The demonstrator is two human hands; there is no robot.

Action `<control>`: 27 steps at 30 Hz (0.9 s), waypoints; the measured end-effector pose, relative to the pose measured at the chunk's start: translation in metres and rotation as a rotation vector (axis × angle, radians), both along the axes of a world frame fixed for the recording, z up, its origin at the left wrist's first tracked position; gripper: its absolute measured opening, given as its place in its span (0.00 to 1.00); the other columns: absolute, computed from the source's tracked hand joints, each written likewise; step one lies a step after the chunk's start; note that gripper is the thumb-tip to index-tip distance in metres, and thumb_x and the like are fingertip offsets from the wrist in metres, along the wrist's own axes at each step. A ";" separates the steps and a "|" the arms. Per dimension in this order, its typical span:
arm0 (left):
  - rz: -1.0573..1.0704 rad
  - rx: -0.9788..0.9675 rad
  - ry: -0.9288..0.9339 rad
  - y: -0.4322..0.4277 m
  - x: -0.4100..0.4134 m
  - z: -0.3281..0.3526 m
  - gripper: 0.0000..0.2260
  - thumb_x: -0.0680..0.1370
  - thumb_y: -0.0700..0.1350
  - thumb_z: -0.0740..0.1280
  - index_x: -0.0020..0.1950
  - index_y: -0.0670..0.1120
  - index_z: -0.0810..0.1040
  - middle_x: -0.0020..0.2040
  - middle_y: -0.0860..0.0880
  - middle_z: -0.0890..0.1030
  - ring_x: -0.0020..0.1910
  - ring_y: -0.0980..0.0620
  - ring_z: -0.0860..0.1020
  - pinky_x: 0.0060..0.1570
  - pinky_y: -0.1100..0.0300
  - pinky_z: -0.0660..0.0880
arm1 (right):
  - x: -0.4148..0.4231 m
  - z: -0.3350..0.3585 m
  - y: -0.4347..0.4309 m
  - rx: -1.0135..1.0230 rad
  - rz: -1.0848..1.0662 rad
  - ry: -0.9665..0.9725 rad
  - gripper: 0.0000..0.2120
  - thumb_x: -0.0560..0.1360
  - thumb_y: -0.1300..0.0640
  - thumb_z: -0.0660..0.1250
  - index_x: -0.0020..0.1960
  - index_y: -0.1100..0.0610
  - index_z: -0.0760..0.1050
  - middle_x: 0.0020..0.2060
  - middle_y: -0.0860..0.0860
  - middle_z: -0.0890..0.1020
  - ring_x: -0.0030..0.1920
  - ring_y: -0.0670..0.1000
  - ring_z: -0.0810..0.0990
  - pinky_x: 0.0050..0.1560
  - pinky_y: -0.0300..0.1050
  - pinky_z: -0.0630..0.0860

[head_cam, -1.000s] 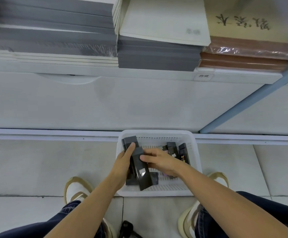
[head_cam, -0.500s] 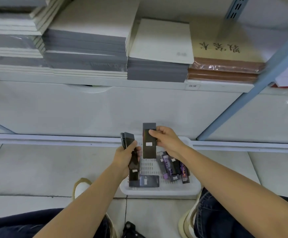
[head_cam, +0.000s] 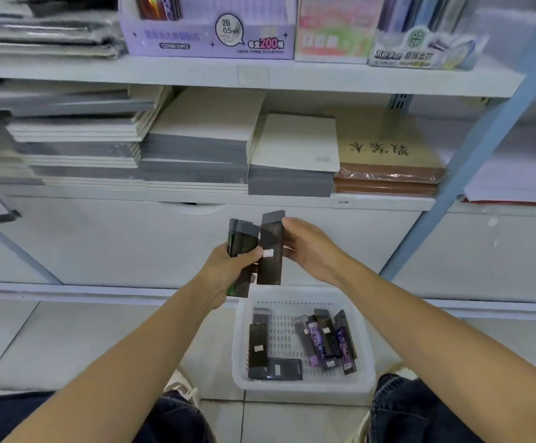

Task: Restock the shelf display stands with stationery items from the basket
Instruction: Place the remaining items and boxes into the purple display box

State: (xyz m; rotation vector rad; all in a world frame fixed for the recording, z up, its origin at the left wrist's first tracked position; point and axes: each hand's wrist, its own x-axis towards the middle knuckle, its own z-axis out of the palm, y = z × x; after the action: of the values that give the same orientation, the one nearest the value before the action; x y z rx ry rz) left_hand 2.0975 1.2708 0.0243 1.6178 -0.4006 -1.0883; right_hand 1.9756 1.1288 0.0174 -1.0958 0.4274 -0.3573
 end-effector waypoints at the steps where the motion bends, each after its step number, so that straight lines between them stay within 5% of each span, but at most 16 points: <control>1: -0.021 0.007 -0.018 0.001 0.002 0.009 0.10 0.74 0.47 0.73 0.53 0.46 0.79 0.45 0.44 0.84 0.42 0.46 0.82 0.34 0.57 0.79 | 0.000 0.007 0.001 0.008 0.024 -0.020 0.15 0.76 0.50 0.66 0.58 0.58 0.77 0.53 0.56 0.81 0.54 0.54 0.79 0.61 0.51 0.75; 4: -0.110 -0.074 0.060 0.002 0.007 0.038 0.16 0.76 0.49 0.70 0.58 0.40 0.79 0.47 0.41 0.85 0.45 0.45 0.84 0.36 0.58 0.79 | 0.004 0.032 0.007 0.015 0.015 -0.043 0.15 0.73 0.50 0.68 0.54 0.59 0.79 0.44 0.53 0.81 0.44 0.50 0.76 0.51 0.44 0.74; 8: -0.217 -0.220 0.212 0.007 0.013 0.085 0.21 0.72 0.60 0.66 0.53 0.45 0.84 0.50 0.43 0.85 0.45 0.48 0.85 0.33 0.64 0.77 | 0.015 0.071 0.013 -0.099 -0.156 -0.045 0.07 0.78 0.57 0.66 0.46 0.61 0.75 0.30 0.49 0.74 0.28 0.44 0.69 0.35 0.35 0.71; 12: -0.187 -0.297 0.092 0.012 0.021 0.126 0.23 0.70 0.55 0.70 0.59 0.42 0.81 0.51 0.42 0.85 0.45 0.47 0.85 0.33 0.64 0.77 | 0.025 0.122 0.017 -0.291 -0.177 -0.056 0.09 0.79 0.57 0.64 0.50 0.64 0.75 0.28 0.51 0.71 0.28 0.46 0.68 0.37 0.40 0.70; 18: -0.057 -0.399 -0.021 0.020 0.044 0.184 0.21 0.68 0.56 0.73 0.53 0.44 0.83 0.48 0.41 0.85 0.42 0.48 0.85 0.32 0.63 0.76 | 0.045 0.200 0.023 -0.437 -0.164 -0.159 0.07 0.81 0.61 0.61 0.52 0.65 0.74 0.32 0.52 0.76 0.28 0.46 0.71 0.31 0.36 0.75; 22: 0.037 -0.533 0.055 0.020 0.061 0.213 0.13 0.79 0.51 0.65 0.55 0.42 0.79 0.45 0.40 0.85 0.33 0.49 0.82 0.27 0.64 0.74 | 0.063 0.251 0.021 -0.609 -0.246 -0.239 0.07 0.81 0.61 0.61 0.46 0.62 0.74 0.34 0.53 0.77 0.29 0.45 0.73 0.33 0.38 0.76; 27: 0.182 -0.617 0.098 0.010 0.083 0.236 0.10 0.80 0.42 0.58 0.57 0.40 0.74 0.45 0.42 0.83 0.33 0.50 0.81 0.30 0.62 0.74 | 0.091 0.299 0.007 -0.823 -0.421 -0.275 0.05 0.81 0.62 0.61 0.53 0.62 0.74 0.37 0.55 0.78 0.30 0.46 0.74 0.36 0.40 0.78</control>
State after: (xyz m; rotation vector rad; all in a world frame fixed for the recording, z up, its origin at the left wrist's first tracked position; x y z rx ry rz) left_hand 2.1809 1.2812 0.2601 1.0278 -0.4592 -0.7968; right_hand 2.0662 1.1363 0.3163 -1.7219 0.2585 -1.1090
